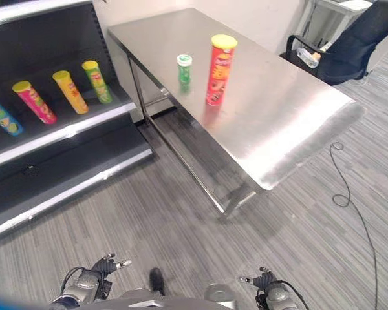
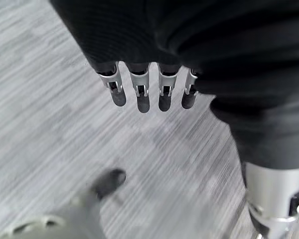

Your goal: Put the goods on the table back onto the shelves and tidy them up.

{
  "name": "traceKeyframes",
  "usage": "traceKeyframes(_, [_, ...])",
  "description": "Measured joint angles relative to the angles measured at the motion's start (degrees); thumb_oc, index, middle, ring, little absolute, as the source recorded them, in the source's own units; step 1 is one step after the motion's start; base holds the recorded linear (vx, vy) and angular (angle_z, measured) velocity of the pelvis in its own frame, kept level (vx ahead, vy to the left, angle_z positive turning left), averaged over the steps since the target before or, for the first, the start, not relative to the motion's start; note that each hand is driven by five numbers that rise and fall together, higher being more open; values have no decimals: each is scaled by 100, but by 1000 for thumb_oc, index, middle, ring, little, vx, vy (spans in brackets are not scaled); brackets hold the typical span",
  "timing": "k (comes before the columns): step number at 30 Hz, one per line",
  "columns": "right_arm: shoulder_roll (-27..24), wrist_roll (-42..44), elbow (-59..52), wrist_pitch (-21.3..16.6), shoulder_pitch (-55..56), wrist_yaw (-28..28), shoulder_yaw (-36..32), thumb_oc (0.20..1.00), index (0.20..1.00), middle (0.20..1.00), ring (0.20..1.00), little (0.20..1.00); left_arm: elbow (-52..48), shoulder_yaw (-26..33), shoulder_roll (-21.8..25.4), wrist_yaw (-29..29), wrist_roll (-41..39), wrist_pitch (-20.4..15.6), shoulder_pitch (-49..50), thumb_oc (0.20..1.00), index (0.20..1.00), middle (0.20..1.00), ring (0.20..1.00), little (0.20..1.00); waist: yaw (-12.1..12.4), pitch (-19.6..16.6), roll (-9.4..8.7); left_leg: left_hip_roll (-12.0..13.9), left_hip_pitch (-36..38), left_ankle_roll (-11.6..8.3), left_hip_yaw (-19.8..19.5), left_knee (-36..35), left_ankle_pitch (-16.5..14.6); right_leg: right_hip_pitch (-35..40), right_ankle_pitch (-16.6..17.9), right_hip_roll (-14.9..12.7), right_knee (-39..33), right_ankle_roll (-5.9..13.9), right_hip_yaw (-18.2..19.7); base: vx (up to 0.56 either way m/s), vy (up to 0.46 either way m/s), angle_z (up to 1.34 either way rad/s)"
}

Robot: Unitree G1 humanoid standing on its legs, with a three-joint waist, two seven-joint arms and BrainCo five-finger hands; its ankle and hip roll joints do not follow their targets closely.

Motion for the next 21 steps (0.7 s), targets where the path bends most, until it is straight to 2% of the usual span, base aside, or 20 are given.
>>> traceKeyframes(1, [15,0,8,0,11,3,0,1000,1000,1000,1000,1000,6,-11,27,0,0,1,-27,1000,1000,1000,1000,1000,8,24,38,-52,47,74,-28,8,-39,-188,-26,-181,111,18,-85,134,13,26])
traceKeyframes(2, [45,7,23,8,24,6,-12,1000,1000,1000,1000,1000,101,-5,45,4,-1,6,-10,1000,1000,1000,1000,1000,-18,44,118,-60,80,52,-89,37,8,-282,-20,-250,-272,78,-101,81,-2,35])
traceKeyframes(4, [40,3,75,15,30,-4,-10,1000,1000,1000,1000,1000,114,3,115,14,-4,3,7,1000,1000,1000,1000,1000,0,45,76,-107,93,42,-115,39,-47,-477,25,-273,-954,146,-81,114,-27,26])
traceKeyframes(5, [42,2,69,18,-5,-3,-4,1000,1000,1000,1000,1000,156,13,151,19,-8,5,4,1000,1000,1000,1000,1000,-10,65,68,-106,99,42,-159,39,-46,-527,86,-237,-1318,170,-103,143,-60,25])
traceKeyframes(6, [34,6,82,15,-26,-7,0,1000,1000,1000,1000,1000,154,18,141,24,-14,6,-7,1000,1000,1000,1000,1000,-14,105,82,-40,114,-8,-352,38,-110,-653,205,33,-1773,173,59,102,-55,41])
traceKeyframes(8, [31,9,70,12,-77,-12,-7,1000,1000,1000,1000,1000,151,17,133,41,-14,7,-43,1000,1000,1000,1000,1000,-27,210,131,104,163,-18,-454,37,-111,-755,606,445,-2461,137,245,111,-37,39])
traceKeyframes(9, [42,10,80,14,-104,-17,-2,1000,1000,1000,1000,1000,157,17,130,38,-14,10,-33,1000,1000,1000,1000,1000,-45,259,93,107,226,-75,-578,34,-150,-819,961,624,-2853,123,348,119,-35,51])
traceKeyframes(11, [59,10,91,19,-22,-18,4,1000,1000,1000,1000,1000,128,16,111,35,-14,-2,-4,1000,1000,1000,1000,1000,-117,279,-83,9,331,-130,-716,2,-233,-736,1337,596,-3287,98,395,90,-46,61])
traceKeyframes(12, [48,10,115,26,28,-20,-2,1000,1000,1000,1000,1000,94,17,89,33,-10,-1,70,1000,1000,1000,1000,1000,-145,275,-167,-6,400,-242,-784,0,-327,-635,1867,560,-3327,18,386,96,-66,47])
traceKeyframes(14, [-5,10,130,27,40,-20,-5,1000,1000,1000,1000,1000,97,13,-13,29,0,5,157,1000,1000,1000,1000,1000,-187,257,-27,202,391,-375,-853,4,-407,-442,1941,752,-3606,-42,234,98,-116,29])
traceKeyframes(16, [-26,10,125,28,26,-17,-13,1000,1000,1000,1000,1000,90,18,-78,27,4,5,158,1000,1000,1000,1000,1000,-175,252,82,349,394,-438,-849,3,-412,-294,2050,897,-3863,-191,135,95,-138,14])
traceKeyframes(17, [-44,9,113,27,33,-16,-6,1000,1000,1000,1000,1000,100,20,-122,23,9,6,171,1000,1000,1000,1000,1000,-183,243,118,433,414,-551,-864,16,-420,-186,2106,967,-4010,-276,29,59,-128,26])
traceKeyframes(21, [-131,9,67,17,-70,-7,-9,1000,1000,1000,1000,1000,-18,19,-185,3,9,2,51,1000,1000,1000,1000,1000,-173,248,141,601,437,-684,-817,39,-344,-104,2032,1121,-3995,-449,-121,67,-125,18])
